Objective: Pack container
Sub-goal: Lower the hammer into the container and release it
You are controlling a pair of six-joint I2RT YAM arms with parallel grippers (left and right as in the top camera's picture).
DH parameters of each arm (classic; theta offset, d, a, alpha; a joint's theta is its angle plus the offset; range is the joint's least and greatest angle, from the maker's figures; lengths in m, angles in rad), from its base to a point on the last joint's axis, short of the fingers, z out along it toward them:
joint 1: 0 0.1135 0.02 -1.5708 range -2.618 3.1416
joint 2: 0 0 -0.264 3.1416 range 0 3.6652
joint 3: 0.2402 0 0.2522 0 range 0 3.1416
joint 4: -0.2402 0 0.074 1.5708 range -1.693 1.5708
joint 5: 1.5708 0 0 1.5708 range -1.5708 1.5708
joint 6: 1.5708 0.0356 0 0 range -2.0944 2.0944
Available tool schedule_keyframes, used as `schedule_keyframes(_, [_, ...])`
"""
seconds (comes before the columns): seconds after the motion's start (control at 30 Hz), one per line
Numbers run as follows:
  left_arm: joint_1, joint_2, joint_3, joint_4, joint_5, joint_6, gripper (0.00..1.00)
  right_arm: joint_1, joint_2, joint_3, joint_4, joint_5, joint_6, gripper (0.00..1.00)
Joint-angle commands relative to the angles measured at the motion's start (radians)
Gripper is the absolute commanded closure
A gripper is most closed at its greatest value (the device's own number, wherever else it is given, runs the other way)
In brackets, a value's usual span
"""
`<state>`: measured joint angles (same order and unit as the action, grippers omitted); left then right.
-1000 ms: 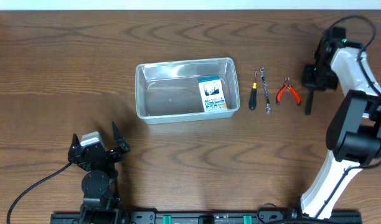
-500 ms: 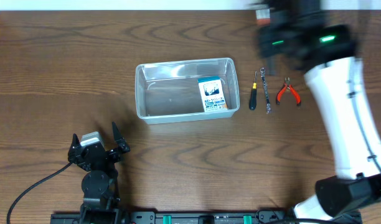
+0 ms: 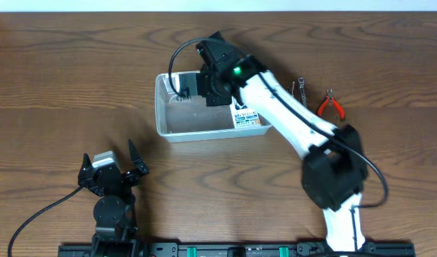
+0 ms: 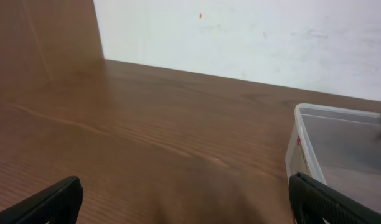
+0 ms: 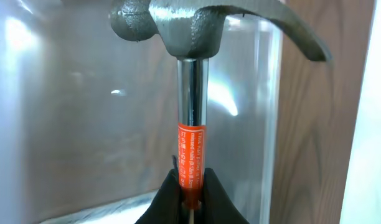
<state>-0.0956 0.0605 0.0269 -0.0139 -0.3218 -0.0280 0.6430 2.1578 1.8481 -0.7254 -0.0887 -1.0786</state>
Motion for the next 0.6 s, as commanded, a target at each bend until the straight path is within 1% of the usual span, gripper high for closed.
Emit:
schedule_keyframes(0.0, [-0.003,-0.004,-0.023,-0.027,-0.020,0.002,0.02,-0.012,0.045,0.001,0.061,-0.002,-0.108,0.99])
schedule_keyframes(0.17, [-0.003,-0.004,-0.023,-0.027,-0.019,0.002,0.02,-0.011,0.087,0.001,0.132,-0.075,-0.106,0.98])
schedule_keyframes(0.23, [-0.003,-0.004,-0.023,-0.027,-0.019,0.002,0.02,-0.007,0.098,0.001,0.135,-0.112,-0.103,0.96])
schedule_keyframes(0.27, [-0.003,-0.004,-0.023,-0.027,-0.019,0.002,0.02,-0.004,0.103,0.001,0.137,-0.123,-0.087,0.92])
schedule_keyframes(0.3, [-0.003,-0.004,-0.023,-0.027,-0.019,0.002,0.02,-0.002,0.108,0.001,0.143,-0.125,-0.065,0.89])
schedule_keyframes(0.37, [-0.003,-0.004,-0.023,-0.027,-0.019,0.002,0.02,0.000,0.115,0.001,0.160,-0.125,0.001,0.79])
schedule_keyframes(0.43, [-0.003,-0.004,-0.023,-0.027,-0.020,0.002,0.02,0.000,0.117,0.001,0.172,-0.124,0.061,0.73])
schedule_keyframes(0.5, [-0.003,-0.004,-0.023,-0.027,-0.019,0.002,0.02,0.000,0.106,0.002,0.188,-0.108,0.150,0.69])
schedule_keyframes(0.57, [-0.003,-0.004,-0.023,-0.027,-0.020,0.002,0.02,0.000,0.083,0.005,0.195,-0.066,0.245,0.68])
